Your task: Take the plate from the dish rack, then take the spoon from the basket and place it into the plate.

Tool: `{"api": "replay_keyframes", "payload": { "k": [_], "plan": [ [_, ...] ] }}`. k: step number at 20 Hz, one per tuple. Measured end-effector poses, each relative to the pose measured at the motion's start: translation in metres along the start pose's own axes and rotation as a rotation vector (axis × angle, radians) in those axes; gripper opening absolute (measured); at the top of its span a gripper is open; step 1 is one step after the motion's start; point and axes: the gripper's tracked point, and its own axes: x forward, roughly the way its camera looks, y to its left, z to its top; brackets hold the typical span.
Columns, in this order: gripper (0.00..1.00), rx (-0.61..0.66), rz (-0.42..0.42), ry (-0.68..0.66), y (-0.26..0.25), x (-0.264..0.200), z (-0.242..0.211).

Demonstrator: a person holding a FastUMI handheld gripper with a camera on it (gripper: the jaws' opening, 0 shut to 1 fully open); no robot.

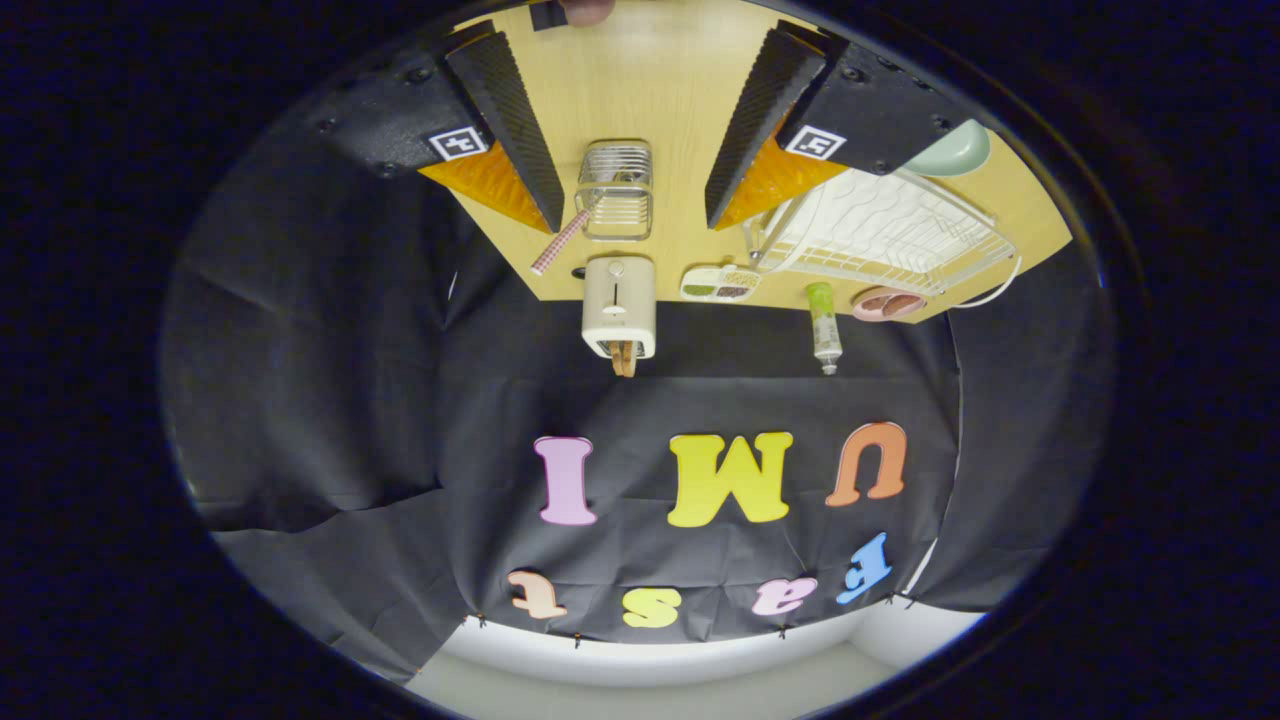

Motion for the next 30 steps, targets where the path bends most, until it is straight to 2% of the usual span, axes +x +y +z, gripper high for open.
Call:
{"api": "replay_keyframes", "payload": {
  "k": [9,15,16,20,21,22,23,27,30],
  "plan": [
    [0.92,0.077,0.039,0.030,-0.053,0.093,-0.010],
    [0.74,0.111,0.078,0.077,-0.064,0.137,-0.016],
    [0.68,0.120,0.079,0.089,-0.065,0.143,-0.018],
    [0.56,0.131,0.107,0.099,-0.059,0.156,-0.019],
    [0.53,0.137,0.112,0.098,-0.057,0.156,-0.018],
    [0.40,0.149,0.112,0.096,-0.057,0.156,-0.017],
    [0.33,0.161,0.131,0.091,-0.053,0.149,-0.014],
    [0.22,0.176,0.185,0.093,-0.033,0.135,-0.010],
    [0.14,0.170,0.191,0.101,-0.024,0.130,-0.008]
  ]
}}
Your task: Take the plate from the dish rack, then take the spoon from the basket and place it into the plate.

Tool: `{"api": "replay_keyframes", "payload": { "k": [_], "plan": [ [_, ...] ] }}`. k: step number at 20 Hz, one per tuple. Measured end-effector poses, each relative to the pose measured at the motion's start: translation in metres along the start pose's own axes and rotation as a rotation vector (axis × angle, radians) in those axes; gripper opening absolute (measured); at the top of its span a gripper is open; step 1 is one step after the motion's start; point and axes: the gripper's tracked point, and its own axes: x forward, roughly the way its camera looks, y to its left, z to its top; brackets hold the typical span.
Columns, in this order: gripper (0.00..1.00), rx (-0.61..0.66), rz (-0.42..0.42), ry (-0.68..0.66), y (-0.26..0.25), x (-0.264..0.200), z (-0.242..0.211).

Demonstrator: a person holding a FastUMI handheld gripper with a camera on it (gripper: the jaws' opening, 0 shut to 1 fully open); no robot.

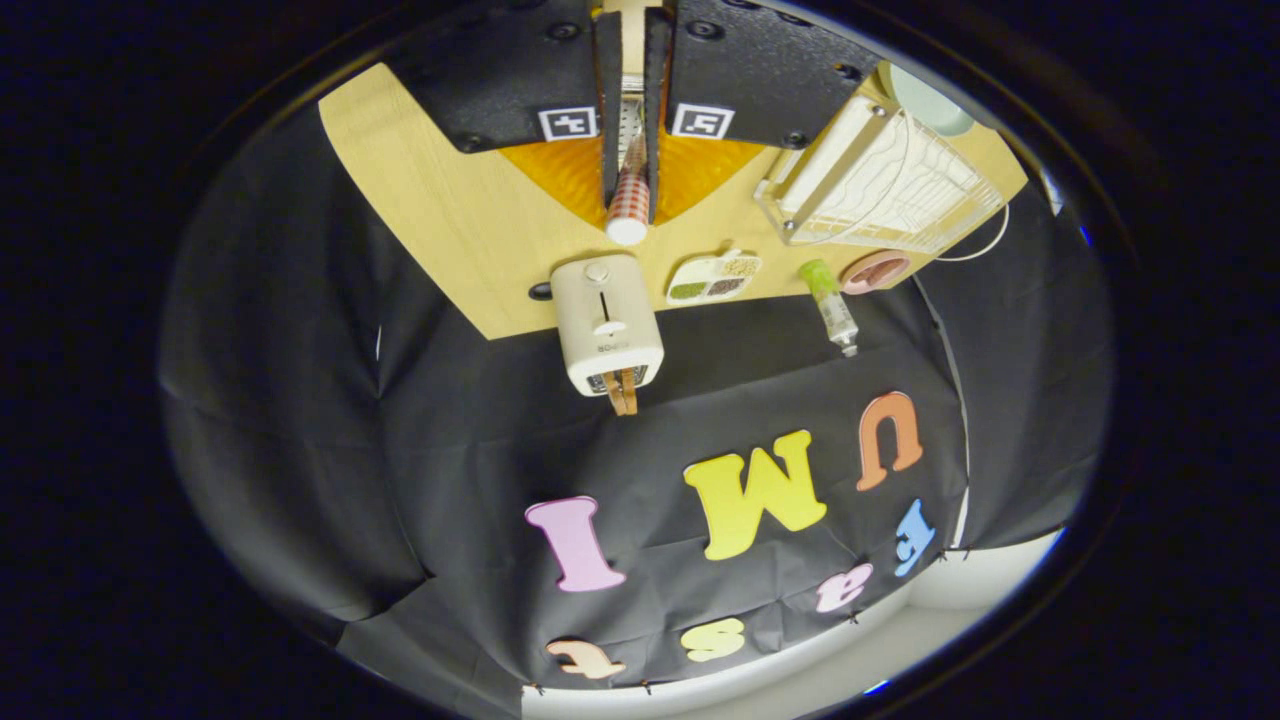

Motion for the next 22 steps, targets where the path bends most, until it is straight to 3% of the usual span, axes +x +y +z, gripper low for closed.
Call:
{"api": "replay_keyframes", "payload": {
  "k": [4,11,16,22],
  "plan": [
    [0.09,-0.027,-0.031,-0.009,0.007,-0.005,0.007],
    [0.08,-0.123,-0.184,-0.162,0.011,-0.040,0.062],
    [0.08,-0.156,-0.201,-0.223,0.059,-0.090,0.085],
    [0.08,-0.182,-0.163,-0.196,0.150,-0.153,0.058]
  ]
}}
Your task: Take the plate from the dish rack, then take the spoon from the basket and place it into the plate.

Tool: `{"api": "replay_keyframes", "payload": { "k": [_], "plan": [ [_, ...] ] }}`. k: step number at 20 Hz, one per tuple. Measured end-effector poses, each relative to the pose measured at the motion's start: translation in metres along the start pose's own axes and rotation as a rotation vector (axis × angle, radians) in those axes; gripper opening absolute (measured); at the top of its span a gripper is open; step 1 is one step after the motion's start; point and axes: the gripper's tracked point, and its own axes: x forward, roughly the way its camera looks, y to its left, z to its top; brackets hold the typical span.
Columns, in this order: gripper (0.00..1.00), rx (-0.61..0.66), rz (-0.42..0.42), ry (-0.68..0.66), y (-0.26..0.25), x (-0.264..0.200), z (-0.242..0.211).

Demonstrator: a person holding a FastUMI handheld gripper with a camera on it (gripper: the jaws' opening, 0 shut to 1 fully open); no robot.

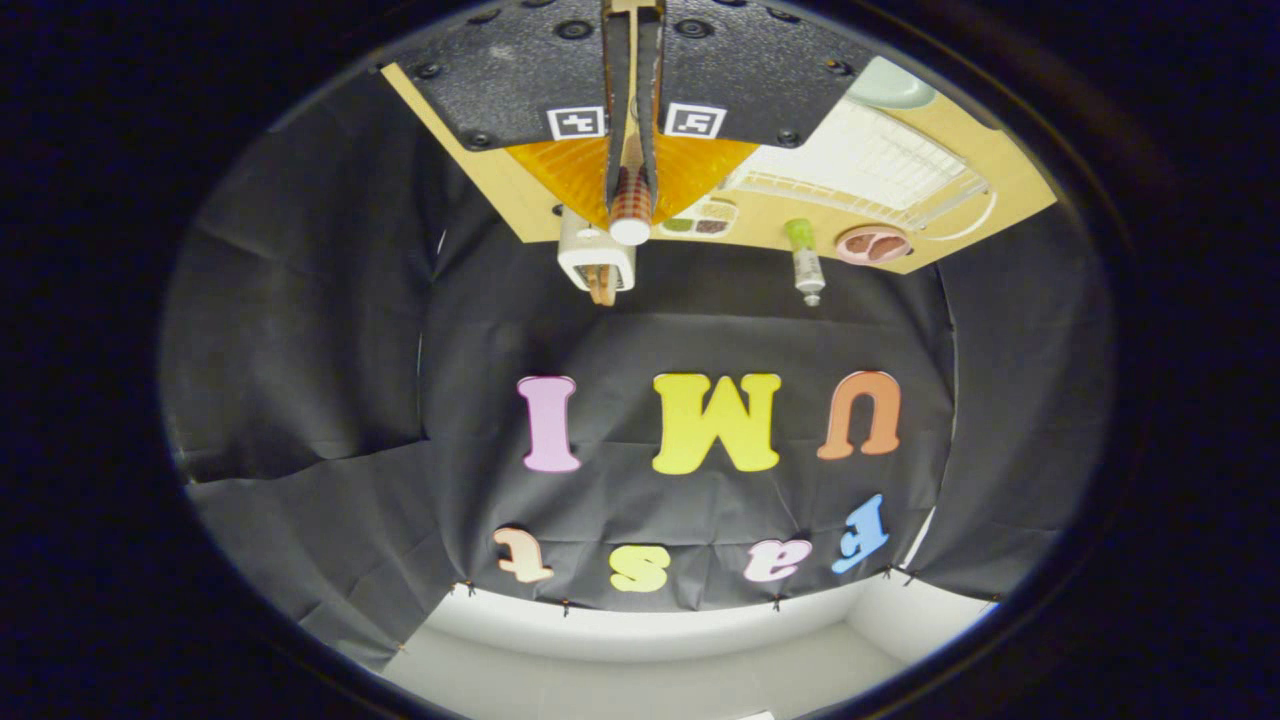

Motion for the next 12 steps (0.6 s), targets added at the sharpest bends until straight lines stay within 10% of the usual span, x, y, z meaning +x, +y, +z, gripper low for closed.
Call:
{"api": "replay_keyframes", "payload": {
  "k": [12],
  "plan": [
    [0.08,-0.016,0.134,0.100,0.151,-0.037,-0.091]
  ]
}}
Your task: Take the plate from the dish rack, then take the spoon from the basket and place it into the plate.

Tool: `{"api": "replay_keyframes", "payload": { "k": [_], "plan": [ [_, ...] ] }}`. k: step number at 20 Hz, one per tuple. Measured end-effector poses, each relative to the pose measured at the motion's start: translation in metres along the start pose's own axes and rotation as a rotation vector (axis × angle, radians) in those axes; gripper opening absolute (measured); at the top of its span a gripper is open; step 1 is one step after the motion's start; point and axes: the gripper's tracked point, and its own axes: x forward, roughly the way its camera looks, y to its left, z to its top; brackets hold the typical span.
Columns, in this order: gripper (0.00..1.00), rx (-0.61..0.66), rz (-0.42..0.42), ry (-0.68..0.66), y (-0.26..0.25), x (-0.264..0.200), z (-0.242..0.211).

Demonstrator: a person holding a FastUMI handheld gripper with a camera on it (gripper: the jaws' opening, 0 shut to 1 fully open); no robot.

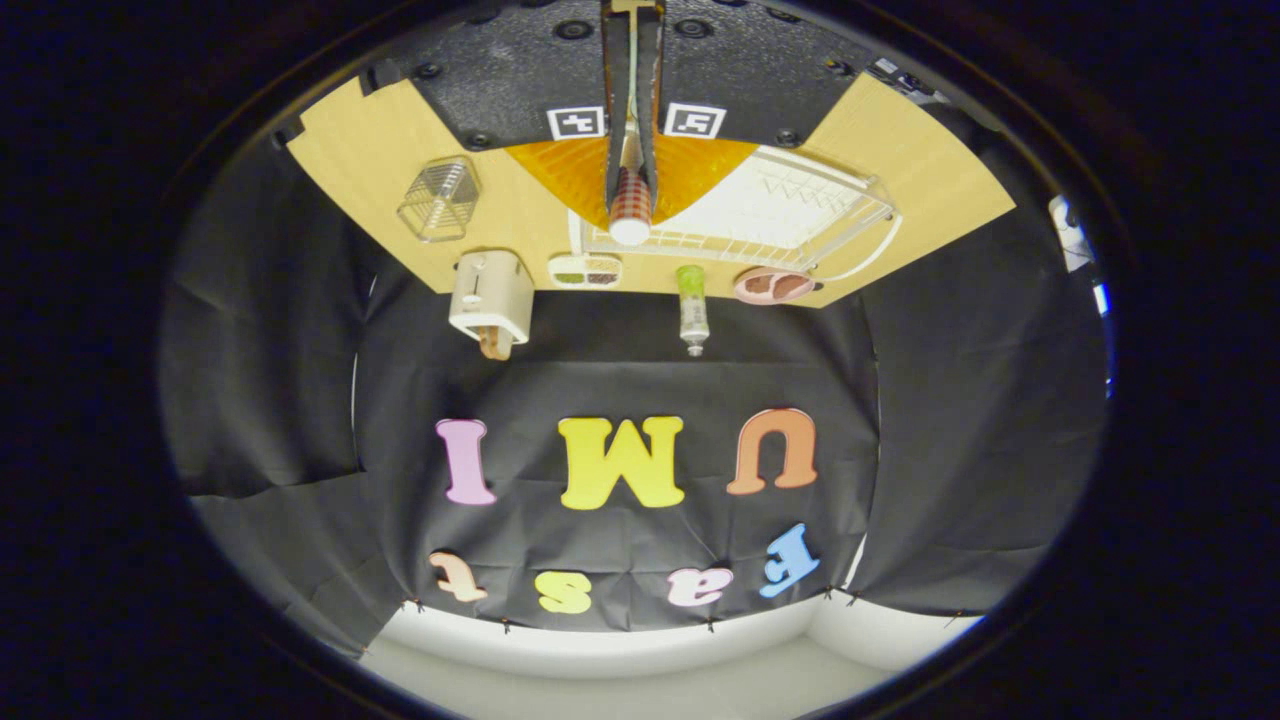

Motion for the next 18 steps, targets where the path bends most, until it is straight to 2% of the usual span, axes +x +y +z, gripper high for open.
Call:
{"api": "replay_keyframes", "payload": {
  "k": [4,9,14,18],
  "plan": [
    [0.08,0.001,0.003,0.034,0.031,0.017,-0.033],
    [0.08,0.024,0.020,0.062,0.057,0.027,-0.046],
    [0.13,0.084,0.071,0.115,0.073,0.032,-0.062],
    [0.18,0.078,0.074,0.113,0.070,0.027,-0.063]
  ]
}}
